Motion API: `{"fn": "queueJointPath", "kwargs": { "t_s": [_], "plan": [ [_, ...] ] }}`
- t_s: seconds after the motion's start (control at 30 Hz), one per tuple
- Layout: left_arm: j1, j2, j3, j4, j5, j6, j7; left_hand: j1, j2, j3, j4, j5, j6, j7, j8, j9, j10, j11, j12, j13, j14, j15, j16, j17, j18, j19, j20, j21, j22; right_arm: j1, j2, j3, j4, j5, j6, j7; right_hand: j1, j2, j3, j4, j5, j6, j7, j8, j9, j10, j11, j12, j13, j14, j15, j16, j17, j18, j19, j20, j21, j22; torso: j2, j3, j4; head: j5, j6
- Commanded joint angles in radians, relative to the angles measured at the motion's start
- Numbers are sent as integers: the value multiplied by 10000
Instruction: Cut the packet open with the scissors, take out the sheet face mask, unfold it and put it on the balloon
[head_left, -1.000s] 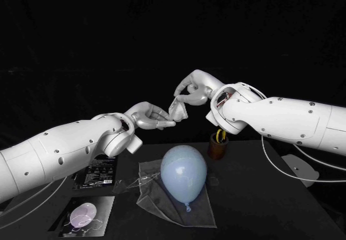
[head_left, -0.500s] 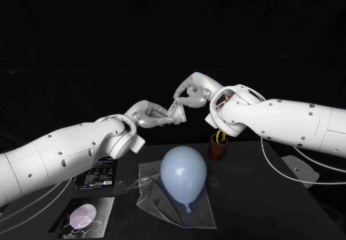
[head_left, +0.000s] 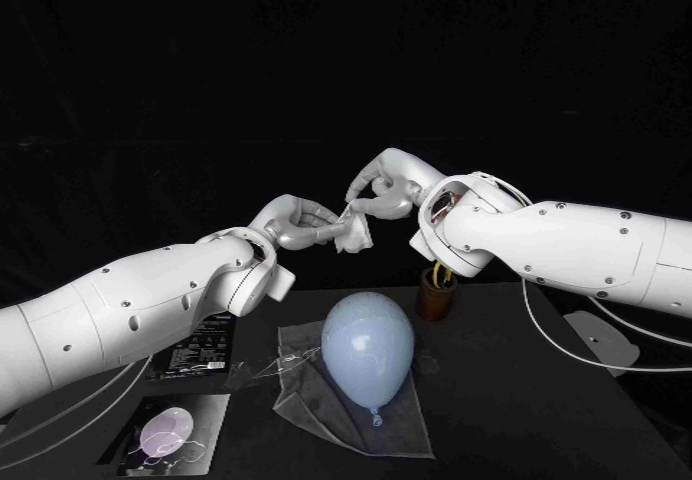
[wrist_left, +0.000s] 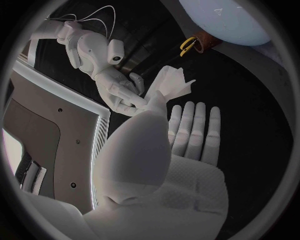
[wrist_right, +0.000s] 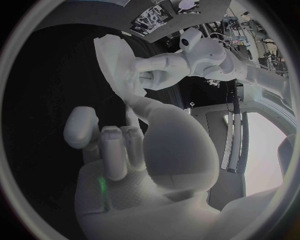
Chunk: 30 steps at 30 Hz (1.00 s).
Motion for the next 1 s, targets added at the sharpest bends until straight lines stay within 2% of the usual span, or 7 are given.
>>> {"fn": "queueJointPath", "kwargs": {
  "t_s": [0.03,0.3,0.47,0.63,0.7,0.83,1.0],
  "plan": [
    [5,64,13,1,146,-161,215,234,39,100,6,20,186,296,88,-40,121,-68,106,-5,172,-50,106,-15,56,117,-11,-72,-24,-4,11,7,35,-135,129,-29,-37,45,65,-17,47,50,-10,45,23,1103,-139,36,2628,1197,-254,41,2636,131,56,-35,26,1045,0,-4,-3,-1,-3],
    [4,124,13,48,149,-114,328,167,-117,-34,50,19,233,233,-36,-182,153,-107,128,-66,196,-76,44,-82,38,105,0,-190,-68,-10,54,6,-5,-145,224,-82,-38,45,70,-21,48,49,-10,48,25,1103,-139,36,2628,1197,-255,41,2636,133,54,-36,19,1044,0,-3,-2,1,-7],
    [1,135,15,73,239,-223,477,201,-56,-22,34,21,52,158,-310,-376,94,-91,-102,-141,121,-36,-233,-217,18,91,-5,-318,-80,-35,95,5,-41,-147,326,-109,-38,45,70,-21,48,49,-10,48,25,1103,-139,36,2628,1197,-255,41,2636,133,54,-36,19,1044,5,-2,1,1,-7],
    [1,142,17,73,396,-372,645,822,558,548,10,29,496,-16,-292,-482,411,-235,-352,-156,306,-124,-403,-323,94,253,-15,-348,-62,-65,105,4,-27,-152,399,-118,-38,45,70,-21,48,49,-10,48,25,1103,-139,36,2628,1197,-255,41,2636,133,54,-36,19,1044,3,-3,6,10,-11],
    [0,137,18,69,445,-452,717,1278,900,1113,40,28,1004,-96,-212,-527,895,-386,-472,-152,581,-241,-429,-356,155,367,-20,-362,-56,-73,92,4,-19,-174,410,-121,-38,45,70,-21,48,49,-10,48,25,1103,-139,36,2628,1197,-255,41,2636,133,54,-36,19,1044,1,-6,-1,5,-17],
    [0,115,19,64,475,-461,736,1818,829,2197,-12,24,1703,-231,-54,-518,1851,-637,-669,-136,1483,-527,-291,-306,370,735,-57,-238,7,-79,71,4,-52,-203,402,-120,-38,45,70,-21,48,49,-10,48,25,1103,-139,36,2628,1197,-255,41,2636,133,54,-36,19,1044,-1,-6,-4,5,-18],
    [0,86,19,72,422,-349,693,1536,163,3847,-33,5,2054,-327,-5,-432,2652,-769,-1113,-133,2120,-686,-476,-316,510,955,-88,61,175,-82,86,4,-180,-239,397,-113,-38,45,70,-21,48,49,-10,48,25,1103,-139,36,2628,1197,-255,41,2636,133,54,-36,19,1044,-2,0,4,3,-11]
  ]
}}
